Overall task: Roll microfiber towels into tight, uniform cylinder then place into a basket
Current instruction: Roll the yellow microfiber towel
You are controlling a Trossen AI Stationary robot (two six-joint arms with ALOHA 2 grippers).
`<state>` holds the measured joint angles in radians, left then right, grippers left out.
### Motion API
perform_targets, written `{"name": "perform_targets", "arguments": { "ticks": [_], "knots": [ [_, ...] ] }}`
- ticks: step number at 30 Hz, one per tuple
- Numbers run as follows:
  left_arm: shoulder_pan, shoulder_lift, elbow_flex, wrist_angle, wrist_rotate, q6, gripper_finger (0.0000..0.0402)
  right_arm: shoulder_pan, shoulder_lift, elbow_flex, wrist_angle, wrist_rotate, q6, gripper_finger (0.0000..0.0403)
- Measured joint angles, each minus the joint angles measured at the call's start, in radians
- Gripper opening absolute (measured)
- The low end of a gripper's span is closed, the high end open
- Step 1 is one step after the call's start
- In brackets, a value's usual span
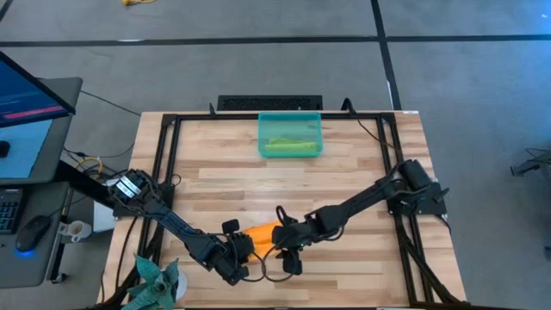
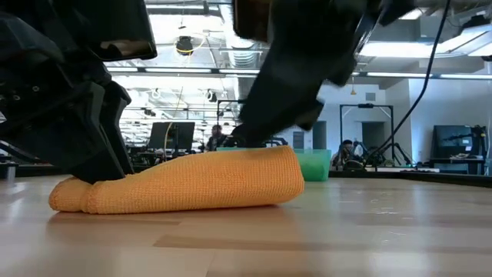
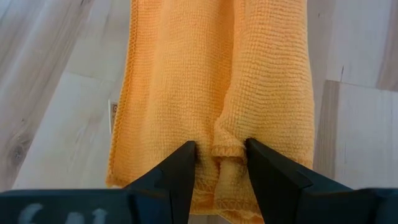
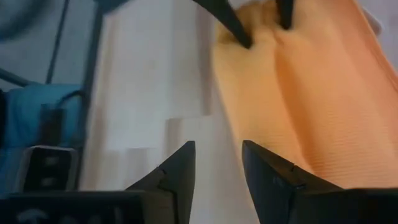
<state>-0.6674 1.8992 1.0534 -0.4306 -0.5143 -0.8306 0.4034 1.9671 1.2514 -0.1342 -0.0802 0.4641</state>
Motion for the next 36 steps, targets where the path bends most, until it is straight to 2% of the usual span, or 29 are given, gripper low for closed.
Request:
{"name": "perform_targets", "arguments": {
  "ticks": [7, 13, 17, 28, 36],
  "knots": [
    [0.0, 0.0, 0.0, -0.002, 0.004, -0.005, 0.0137, -0.034, 0.047, 0.0, 0.005, 0.007, 0.047, 0.0154],
    [0.0, 0.0, 0.0, 0.002, 0.005, -0.005, 0.0137, -0.054, 0.051, 0.002, -0.078, 0.085, 0.124, 0.0154],
    [0.0, 0.001, 0.0, 0.002, -0.005, -0.005, 0.0137, -0.065, 0.051, 0.002, -0.095, 0.085, 0.153, 0.0154],
    [-0.038, -0.016, -0.005, -0.011, -0.151, 0.005, 0.0137, -0.065, 0.049, 0.003, -0.152, 0.087, 0.159, 0.0153],
    [-0.07, -0.022, -0.005, -0.007, -0.229, -0.01, 0.0137, -0.08, 0.048, 0.002, -0.185, 0.08, 0.217, 0.0127]
  ]
}}
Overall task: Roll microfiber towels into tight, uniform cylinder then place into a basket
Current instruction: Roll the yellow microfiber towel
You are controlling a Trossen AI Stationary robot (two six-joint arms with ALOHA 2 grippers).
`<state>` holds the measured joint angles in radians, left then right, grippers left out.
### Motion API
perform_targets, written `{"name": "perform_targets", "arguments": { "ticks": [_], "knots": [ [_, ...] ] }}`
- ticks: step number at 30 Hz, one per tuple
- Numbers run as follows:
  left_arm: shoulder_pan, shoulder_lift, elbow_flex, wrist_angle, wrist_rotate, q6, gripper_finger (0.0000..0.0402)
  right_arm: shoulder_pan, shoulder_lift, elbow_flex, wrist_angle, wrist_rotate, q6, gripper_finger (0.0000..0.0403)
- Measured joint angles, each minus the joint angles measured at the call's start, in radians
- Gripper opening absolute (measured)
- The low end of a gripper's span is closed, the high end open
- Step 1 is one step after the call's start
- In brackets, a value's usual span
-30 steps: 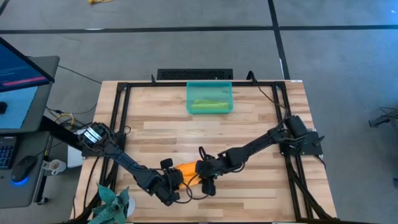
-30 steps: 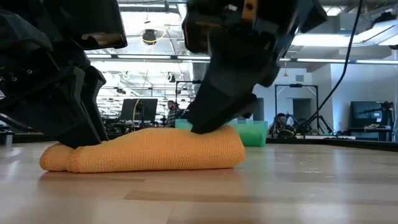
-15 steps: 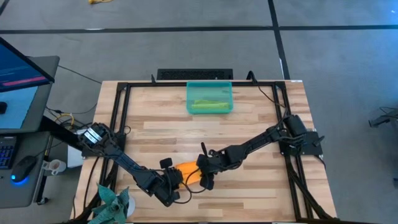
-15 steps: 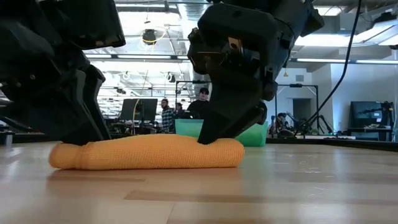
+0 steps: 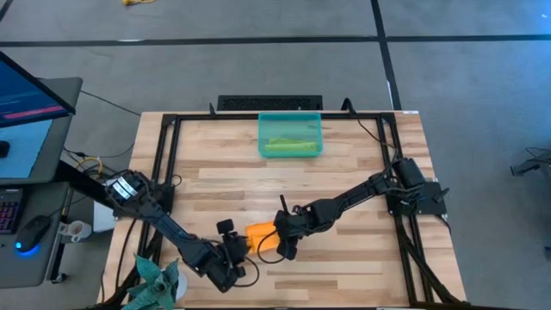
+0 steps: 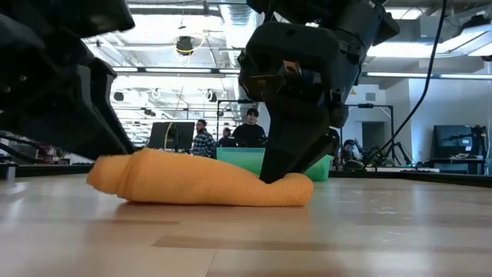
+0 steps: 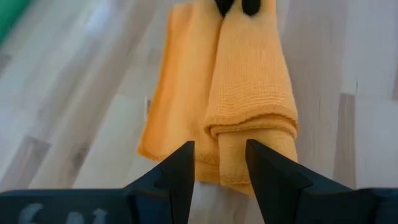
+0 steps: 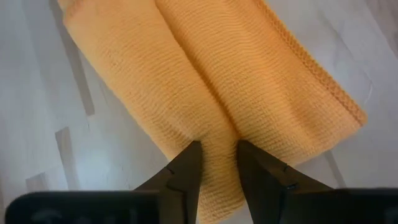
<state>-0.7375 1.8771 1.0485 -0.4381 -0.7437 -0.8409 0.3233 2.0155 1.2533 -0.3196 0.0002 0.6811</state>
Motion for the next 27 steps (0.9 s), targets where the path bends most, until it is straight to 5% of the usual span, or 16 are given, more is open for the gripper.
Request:
{"name": "perform_targets", "arguments": {
  "ticks": [12, 19, 27],
  "knots": [
    [-0.072, -0.018, 0.074, 0.014, -0.289, 0.061, 0.0137, 0.0, 0.0, -0.002, 0.017, 0.001, 0.001, 0.0113],
    [-0.006, 0.039, 0.075, 0.06, -0.247, 0.073, 0.0137, 0.0, 0.001, -0.002, 0.02, 0.001, 0.001, 0.0113],
    [0.06, 0.057, 0.075, 0.108, -0.085, 0.138, 0.0137, 0.0, 0.001, -0.002, 0.019, 0.002, 0.001, 0.0113]
  ]
}}
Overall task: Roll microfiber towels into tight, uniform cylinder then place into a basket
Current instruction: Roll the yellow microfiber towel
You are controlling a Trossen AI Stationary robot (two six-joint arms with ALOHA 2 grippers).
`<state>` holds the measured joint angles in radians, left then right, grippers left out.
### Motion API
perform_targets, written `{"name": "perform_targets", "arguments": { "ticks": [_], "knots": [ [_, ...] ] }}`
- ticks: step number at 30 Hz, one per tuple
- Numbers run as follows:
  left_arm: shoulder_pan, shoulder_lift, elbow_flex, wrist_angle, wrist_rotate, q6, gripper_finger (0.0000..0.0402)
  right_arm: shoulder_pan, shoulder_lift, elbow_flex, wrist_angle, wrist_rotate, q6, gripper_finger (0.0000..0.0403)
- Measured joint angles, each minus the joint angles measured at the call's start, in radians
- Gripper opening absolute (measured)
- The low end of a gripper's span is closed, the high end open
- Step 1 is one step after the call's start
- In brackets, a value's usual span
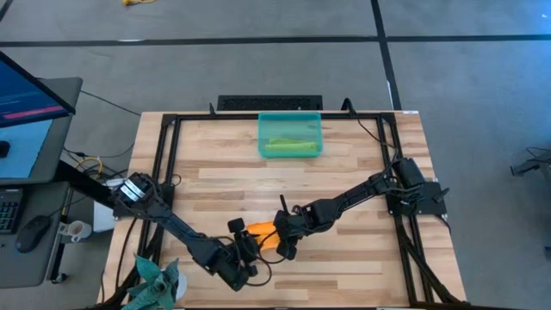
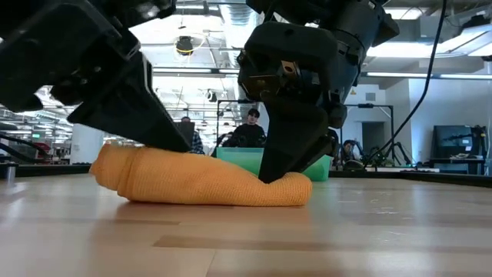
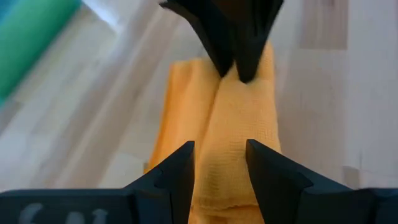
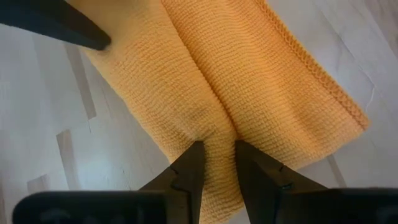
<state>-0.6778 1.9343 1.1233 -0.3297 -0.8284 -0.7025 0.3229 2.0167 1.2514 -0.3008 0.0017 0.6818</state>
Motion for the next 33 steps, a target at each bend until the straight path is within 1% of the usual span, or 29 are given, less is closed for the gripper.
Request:
{"name": "perform_targets", "arguments": {
  "ticks": [4, 8, 12, 16, 18, 21, 25, 27, 30, 33],
  "knots": [
    [0.0, -0.001, -0.016, 0.006, 0.07, -0.035, 0.0137, 0.0, 0.0, 0.0, 0.001, 0.0, 0.0, 0.0113],
    [0.001, -0.001, -0.053, 0.008, 0.118, -0.092, 0.0137, 0.0, 0.001, 0.0, 0.005, 0.0, 0.006, 0.0113],
    [0.001, -0.003, -0.084, 0.011, 0.126, -0.127, 0.0137, 0.0, 0.001, 0.0, 0.006, 0.0, 0.028, 0.0117],
    [0.008, -0.005, -0.091, 0.01, 0.165, -0.128, 0.0137, -0.001, 0.001, 0.0, 0.004, 0.0, 0.028, 0.0143],
    [0.014, -0.006, -0.09, -0.004, 0.193, -0.114, 0.0137, 0.0, 0.001, 0.0, 0.002, -0.001, 0.028, 0.0166],
    [0.021, -0.007, -0.09, -0.017, 0.204, -0.11, 0.0137, 0.0, 0.002, 0.0, 0.002, -0.004, 0.027, 0.0203],
    [0.033, -0.007, -0.09, -0.03, 0.207, -0.091, 0.0137, -0.008, -0.005, 0.0, -0.002, -0.06, 0.02, 0.0238],
    [0.039, -0.007, -0.09, -0.033, 0.212, -0.07, 0.0137, -0.008, -0.009, 0.0, -0.006, -0.067, 0.019, 0.0245],
    [0.048, -0.006, -0.092, -0.04, 0.218, -0.046, 0.0137, -0.007, -0.054, -0.003, -0.061, -0.066, -0.023, 0.0247],
    [0.054, -0.006, -0.089, -0.044, 0.219, -0.034, 0.0137, -0.006, -0.119, -0.004, -0.142, -0.001, -0.048, 0.0245]
  ]
}}
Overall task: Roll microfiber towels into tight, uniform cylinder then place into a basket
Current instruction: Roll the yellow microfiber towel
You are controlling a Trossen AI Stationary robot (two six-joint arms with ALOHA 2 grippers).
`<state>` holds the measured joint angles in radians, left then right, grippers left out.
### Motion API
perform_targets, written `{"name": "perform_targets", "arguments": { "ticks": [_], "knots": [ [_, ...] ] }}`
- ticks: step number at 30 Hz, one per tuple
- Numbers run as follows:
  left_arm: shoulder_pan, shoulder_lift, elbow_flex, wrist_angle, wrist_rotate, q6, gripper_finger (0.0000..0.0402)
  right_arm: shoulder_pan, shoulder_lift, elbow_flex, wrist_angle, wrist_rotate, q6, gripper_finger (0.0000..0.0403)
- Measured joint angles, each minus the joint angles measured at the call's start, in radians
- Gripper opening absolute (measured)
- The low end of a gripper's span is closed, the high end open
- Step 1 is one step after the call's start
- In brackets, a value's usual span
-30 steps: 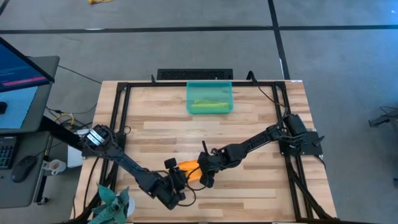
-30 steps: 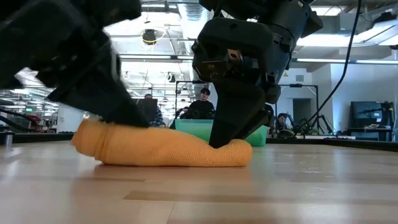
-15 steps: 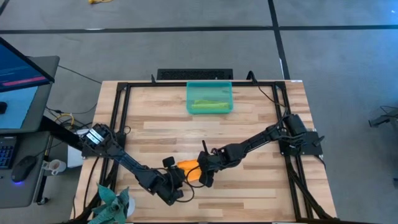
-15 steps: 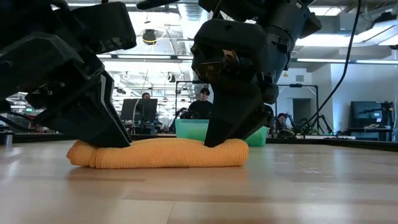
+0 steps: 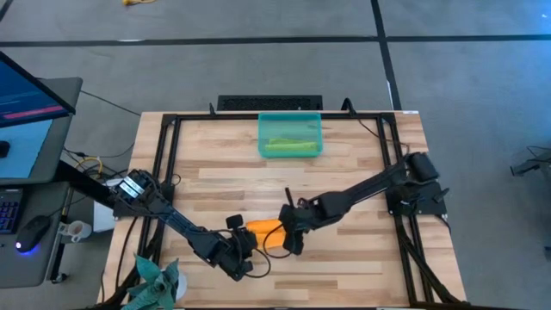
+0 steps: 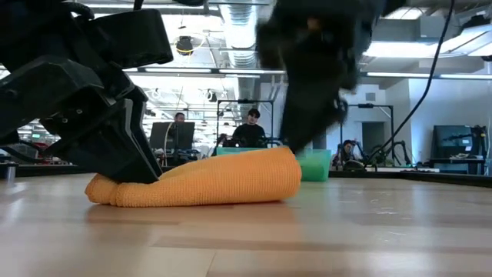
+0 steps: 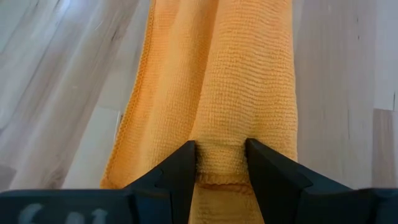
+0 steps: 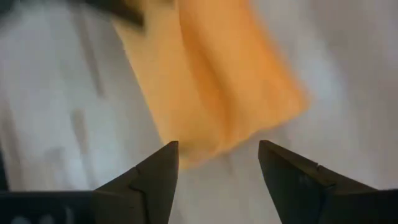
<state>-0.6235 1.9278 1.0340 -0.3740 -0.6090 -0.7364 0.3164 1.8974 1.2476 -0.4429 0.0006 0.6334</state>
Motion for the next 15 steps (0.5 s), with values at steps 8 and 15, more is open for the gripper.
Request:
{"name": "perform_targets", "arguments": {
  "ticks": [8, 15],
  "knots": [
    [0.001, 0.001, 0.0, -0.001, 0.003, 0.021, 0.0137, 0.124, -0.161, 0.003, -0.036, 0.306, -0.189, 0.0245],
    [0.001, 0.002, 0.0, -0.001, 0.002, 0.022, 0.0137, 0.249, -0.074, 0.002, 0.081, 0.425, -0.436, 0.0244]
  ]
}}
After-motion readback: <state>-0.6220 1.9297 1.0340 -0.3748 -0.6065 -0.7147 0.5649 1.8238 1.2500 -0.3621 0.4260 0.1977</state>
